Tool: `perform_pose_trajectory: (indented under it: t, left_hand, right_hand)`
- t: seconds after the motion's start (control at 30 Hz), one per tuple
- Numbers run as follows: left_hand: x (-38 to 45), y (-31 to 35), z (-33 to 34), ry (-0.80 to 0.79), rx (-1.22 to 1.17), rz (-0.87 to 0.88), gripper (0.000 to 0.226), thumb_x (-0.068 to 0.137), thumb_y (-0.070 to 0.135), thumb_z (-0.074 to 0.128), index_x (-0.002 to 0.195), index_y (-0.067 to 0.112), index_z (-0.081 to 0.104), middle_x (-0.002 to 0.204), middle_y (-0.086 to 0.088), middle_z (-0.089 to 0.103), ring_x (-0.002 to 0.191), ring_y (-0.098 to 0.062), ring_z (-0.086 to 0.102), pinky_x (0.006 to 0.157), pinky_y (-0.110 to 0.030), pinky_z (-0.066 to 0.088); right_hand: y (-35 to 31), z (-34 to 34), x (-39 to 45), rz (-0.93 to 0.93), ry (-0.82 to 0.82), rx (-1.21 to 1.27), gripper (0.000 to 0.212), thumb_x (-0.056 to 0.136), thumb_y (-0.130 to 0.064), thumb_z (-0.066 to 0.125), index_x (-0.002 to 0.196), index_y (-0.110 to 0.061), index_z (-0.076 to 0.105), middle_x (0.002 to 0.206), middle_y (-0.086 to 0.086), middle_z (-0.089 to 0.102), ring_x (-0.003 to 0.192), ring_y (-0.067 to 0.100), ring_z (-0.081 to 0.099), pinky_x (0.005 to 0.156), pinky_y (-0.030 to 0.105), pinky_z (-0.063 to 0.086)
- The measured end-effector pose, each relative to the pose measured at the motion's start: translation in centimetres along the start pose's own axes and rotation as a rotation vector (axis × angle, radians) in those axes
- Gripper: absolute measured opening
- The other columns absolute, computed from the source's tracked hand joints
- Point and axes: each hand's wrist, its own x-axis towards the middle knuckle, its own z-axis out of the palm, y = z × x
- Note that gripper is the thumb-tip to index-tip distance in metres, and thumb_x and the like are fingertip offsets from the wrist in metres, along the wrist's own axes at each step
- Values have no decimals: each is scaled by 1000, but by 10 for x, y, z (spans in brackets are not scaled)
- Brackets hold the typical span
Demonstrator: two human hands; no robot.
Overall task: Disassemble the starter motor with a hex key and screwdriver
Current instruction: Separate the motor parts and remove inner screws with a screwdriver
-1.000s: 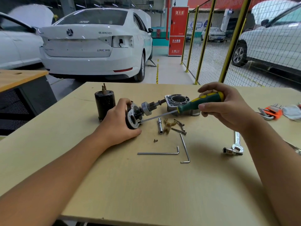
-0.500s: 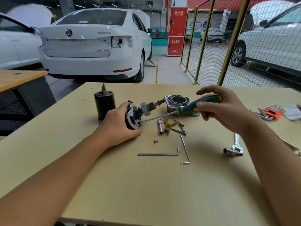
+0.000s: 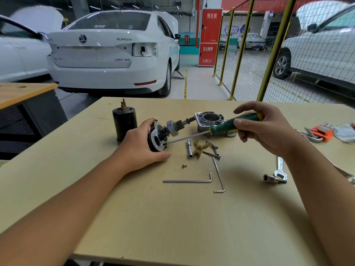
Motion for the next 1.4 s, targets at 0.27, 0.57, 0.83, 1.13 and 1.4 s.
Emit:
perform_pose_trajectory:
  t: [0.27, 0.57, 0.83, 1.13, 1.4]
  left_hand:
    - [-4, 3, -3, -37, -31, 64, 76, 64, 54, 92, 125, 49, 48, 106, 25, 62, 98, 9, 59, 80, -12, 43]
    - [-3, 0, -2, -32, -38, 72, 81, 65, 52, 93, 134, 50, 50, 117, 18, 63, 102, -2, 61, 85, -11, 42]
    - [-3, 2, -3, -23, -72, 91, 73, 65, 41, 96, 127, 50, 58, 109, 29, 65, 106, 17, 57, 84, 2, 38]
    - [-2, 1, -2, -59, -113, 57, 80, 64, 38, 98, 133, 50, 60, 117, 32, 61, 105, 26, 52, 86, 5, 35]
    - [-2, 4, -4, -72, -122, 55, 69, 63, 39, 98, 105, 74, 55, 110, 39, 60, 105, 28, 52, 82, 8, 34]
  right_hand:
    - [-2, -4, 3, 69, 4, -190, 25, 93, -42, 66, 108, -22, 63, 73, 20, 66, 56, 33, 52, 46, 36, 47]
    - [2, -4, 5, 105, 58, -238, 39, 102, -50, 48, 101, -13, 63, 58, 8, 56, 43, 26, 40, 38, 29, 36]
    - [5, -1, 5, 63, 71, -73, 15, 92, -32, 70, 95, -17, 69, 73, 10, 60, 56, 28, 45, 46, 32, 40]
    - [4, 0, 4, 43, 66, -77, 17, 82, -25, 66, 96, -17, 71, 91, 15, 60, 65, 30, 47, 50, 32, 43]
    - [2, -1, 2, 16, 50, -182, 25, 101, -40, 57, 101, -19, 70, 72, 9, 60, 55, 26, 49, 44, 30, 42]
